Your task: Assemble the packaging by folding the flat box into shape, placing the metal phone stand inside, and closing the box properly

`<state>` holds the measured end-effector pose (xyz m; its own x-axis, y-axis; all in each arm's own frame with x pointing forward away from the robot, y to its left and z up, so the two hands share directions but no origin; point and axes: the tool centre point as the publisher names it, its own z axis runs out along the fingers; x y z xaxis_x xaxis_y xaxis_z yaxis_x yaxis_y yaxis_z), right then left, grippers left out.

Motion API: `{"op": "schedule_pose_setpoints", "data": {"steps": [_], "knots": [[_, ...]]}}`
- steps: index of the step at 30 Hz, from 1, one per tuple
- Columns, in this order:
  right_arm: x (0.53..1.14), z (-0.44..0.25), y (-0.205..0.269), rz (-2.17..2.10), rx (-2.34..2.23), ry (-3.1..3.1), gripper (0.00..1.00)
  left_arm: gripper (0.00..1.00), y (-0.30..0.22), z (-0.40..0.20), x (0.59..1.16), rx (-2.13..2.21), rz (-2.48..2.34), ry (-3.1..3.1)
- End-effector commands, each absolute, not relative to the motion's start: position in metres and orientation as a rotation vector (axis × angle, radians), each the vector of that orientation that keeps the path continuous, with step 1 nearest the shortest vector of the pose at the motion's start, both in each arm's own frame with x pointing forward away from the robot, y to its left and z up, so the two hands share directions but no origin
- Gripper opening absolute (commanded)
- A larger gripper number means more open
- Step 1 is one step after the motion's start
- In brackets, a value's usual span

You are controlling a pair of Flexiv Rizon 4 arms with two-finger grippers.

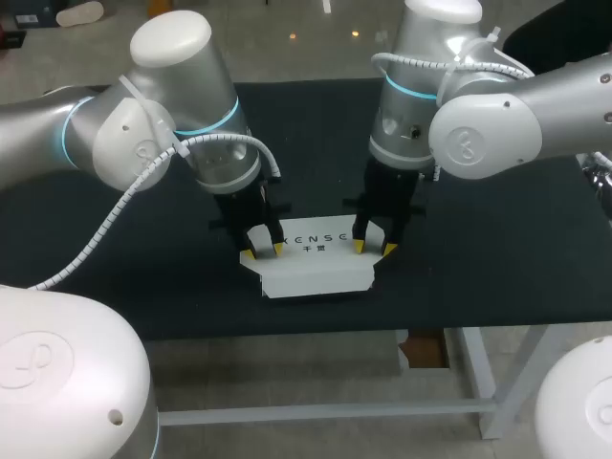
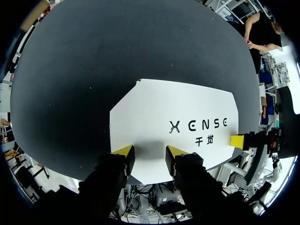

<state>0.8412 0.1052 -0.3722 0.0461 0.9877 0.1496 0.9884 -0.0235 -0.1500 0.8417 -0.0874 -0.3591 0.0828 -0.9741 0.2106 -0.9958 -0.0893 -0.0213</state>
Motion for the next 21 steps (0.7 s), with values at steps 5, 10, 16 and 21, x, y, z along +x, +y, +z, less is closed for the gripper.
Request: {"op": "schedule_pose_setpoints", "data": {"steps": [5, 10, 16, 21], "knots": [[0.841, -0.3719, 0.1055, -0.002, -2.106, -2.034, 0.44, 0.43, -0.0882, -0.3598, 0.8422, 2.217, 0.253, -2.031], [0.841, -0.3719, 0.1055, -0.002, -2.106, -2.034, 0.42, 0.42, -0.0882, -0.3598, 0.8422, 2.217, 0.253, -2.031], [0.841, -0.3719, 0.1055, -0.002, -2.106, -2.034, 0.45, 0.55, -0.0882, -0.3598, 0.8422, 2.217, 0.253, -2.031], [0.841, -0.3719, 0.1055, -0.002, -2.106, -2.034, 0.43, 0.5, -0.0882, -0.3598, 0.8422, 2.217, 0.253, -2.031]]}}
